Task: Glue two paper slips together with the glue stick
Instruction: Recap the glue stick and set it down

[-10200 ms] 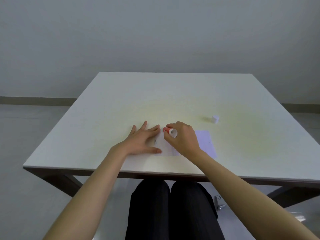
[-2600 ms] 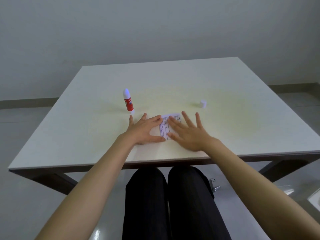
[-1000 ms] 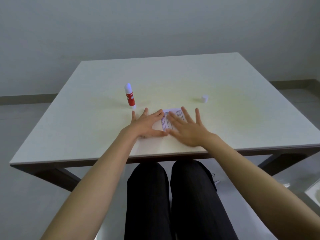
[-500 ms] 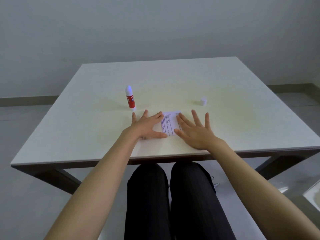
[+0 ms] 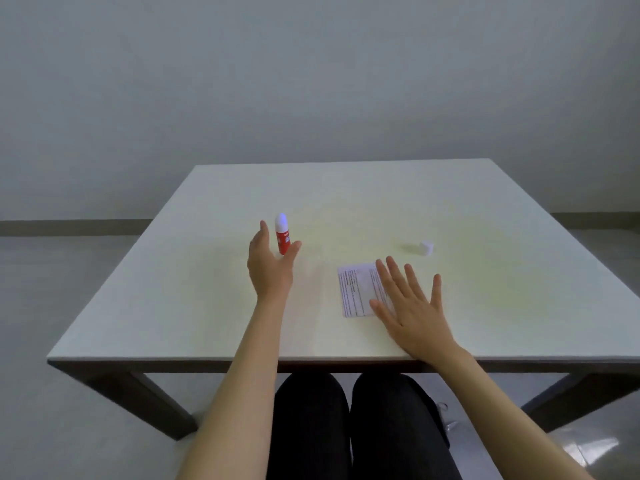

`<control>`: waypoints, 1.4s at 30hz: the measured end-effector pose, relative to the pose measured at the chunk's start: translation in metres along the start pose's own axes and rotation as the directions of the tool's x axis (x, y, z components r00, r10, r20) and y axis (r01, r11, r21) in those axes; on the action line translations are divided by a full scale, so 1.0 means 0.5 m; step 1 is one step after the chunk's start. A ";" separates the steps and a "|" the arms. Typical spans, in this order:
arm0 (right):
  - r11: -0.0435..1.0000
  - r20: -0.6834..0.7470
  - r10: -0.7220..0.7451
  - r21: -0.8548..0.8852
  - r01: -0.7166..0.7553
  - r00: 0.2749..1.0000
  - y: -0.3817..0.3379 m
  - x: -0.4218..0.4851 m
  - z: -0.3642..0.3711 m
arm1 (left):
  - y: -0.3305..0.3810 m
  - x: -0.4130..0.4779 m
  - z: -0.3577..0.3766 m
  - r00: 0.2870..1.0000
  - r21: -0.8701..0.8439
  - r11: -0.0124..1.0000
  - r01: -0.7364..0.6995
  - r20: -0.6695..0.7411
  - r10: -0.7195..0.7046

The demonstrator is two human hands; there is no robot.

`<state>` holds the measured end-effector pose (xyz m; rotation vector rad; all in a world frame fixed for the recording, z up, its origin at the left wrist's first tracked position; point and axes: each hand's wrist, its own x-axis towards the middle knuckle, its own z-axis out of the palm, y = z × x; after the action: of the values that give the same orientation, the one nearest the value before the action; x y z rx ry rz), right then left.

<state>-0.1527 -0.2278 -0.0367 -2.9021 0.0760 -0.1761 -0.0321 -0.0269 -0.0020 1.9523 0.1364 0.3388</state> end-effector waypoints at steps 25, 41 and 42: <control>0.448 -0.257 0.263 0.886 0.119 0.930 -0.126 0.058 -0.029 | 0.093 -0.097 0.017 0.912 -0.539 0.800 0.262 0.409 -0.023; 0.743 -0.523 0.107 0.608 0.281 0.846 -0.096 0.057 -0.031 | 0.118 -0.100 0.017 0.919 -0.546 0.805 0.233 0.395 0.002; 0.780 -0.548 0.075 0.553 0.294 0.833 -0.095 0.057 -0.028 | 0.118 -0.100 0.018 0.920 -0.546 0.806 0.230 0.392 0.003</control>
<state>-0.1243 -0.1868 -0.0088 -2.1046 -0.0588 -0.8780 -0.0808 -0.0707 0.0402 1.3472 -0.0948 -0.0861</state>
